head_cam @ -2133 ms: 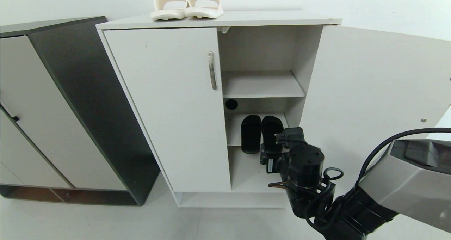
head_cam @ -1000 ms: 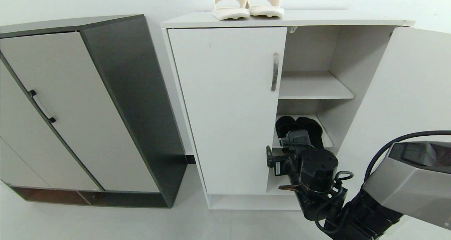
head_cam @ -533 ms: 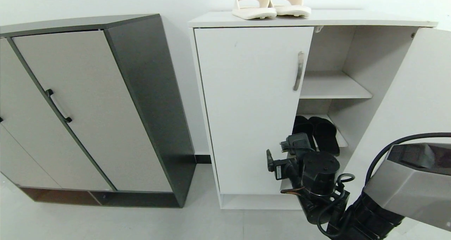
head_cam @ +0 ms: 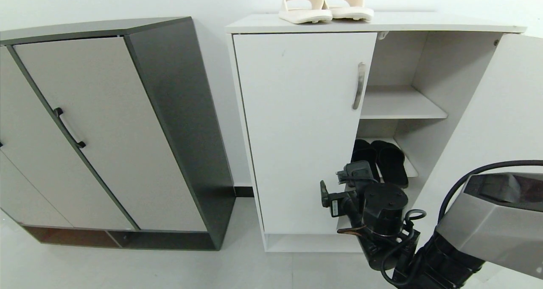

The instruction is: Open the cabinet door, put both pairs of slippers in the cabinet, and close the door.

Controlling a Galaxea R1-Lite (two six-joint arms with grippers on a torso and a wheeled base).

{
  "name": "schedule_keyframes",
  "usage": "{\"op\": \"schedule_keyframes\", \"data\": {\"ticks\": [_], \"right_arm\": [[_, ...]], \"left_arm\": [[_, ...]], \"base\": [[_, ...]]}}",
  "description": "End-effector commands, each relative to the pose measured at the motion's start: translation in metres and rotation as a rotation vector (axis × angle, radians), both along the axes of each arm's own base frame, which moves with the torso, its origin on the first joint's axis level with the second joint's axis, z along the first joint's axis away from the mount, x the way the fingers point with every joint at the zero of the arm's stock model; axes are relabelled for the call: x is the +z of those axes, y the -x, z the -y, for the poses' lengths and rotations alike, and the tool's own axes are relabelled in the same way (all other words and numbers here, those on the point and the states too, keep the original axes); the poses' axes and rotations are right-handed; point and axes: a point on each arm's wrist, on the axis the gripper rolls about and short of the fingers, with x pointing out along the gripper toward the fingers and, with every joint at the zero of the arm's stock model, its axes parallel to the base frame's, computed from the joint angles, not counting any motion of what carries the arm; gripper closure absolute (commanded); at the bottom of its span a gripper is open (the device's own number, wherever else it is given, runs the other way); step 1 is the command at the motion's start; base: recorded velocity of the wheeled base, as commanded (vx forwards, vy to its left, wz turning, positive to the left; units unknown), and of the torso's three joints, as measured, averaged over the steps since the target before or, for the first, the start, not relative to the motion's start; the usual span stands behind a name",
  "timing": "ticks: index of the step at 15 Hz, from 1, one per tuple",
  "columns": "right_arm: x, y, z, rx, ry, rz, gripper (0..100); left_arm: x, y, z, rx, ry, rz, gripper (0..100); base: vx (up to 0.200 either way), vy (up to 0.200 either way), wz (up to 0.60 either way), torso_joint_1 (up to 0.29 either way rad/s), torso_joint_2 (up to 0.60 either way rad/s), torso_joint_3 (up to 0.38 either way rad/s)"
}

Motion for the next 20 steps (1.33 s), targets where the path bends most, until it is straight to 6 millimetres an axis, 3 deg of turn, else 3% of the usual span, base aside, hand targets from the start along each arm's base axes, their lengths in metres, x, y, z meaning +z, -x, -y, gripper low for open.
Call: {"op": "schedule_keyframes", "data": {"ticks": [1,9,20], "right_arm": [[-0.0009,-0.0005,-0.0003,0.0,0.001,0.0,0],[-0.0009,0.0006,-0.0016,0.004,0.001,0.0,0],[-0.0027,0.0003,-0.0018,0.003,0.005,-0.005,0]], "left_arm": [[0.0001,-0.0001,0.0,0.0,0.0,-0.001,100],[0.0001,-0.0001,0.0,0.002,0.002,-0.001,100],[0.0001,-0.0001,0.0,0.002,0.002,-0.001,100]], "base": [[0.0,0.0,0.0,0.002,-0.18,-0.198],[0.0,0.0,0.0,0.057,-0.4,-0.348],[0.0,0.0,0.0,0.152,-0.48,-0.325]]}}
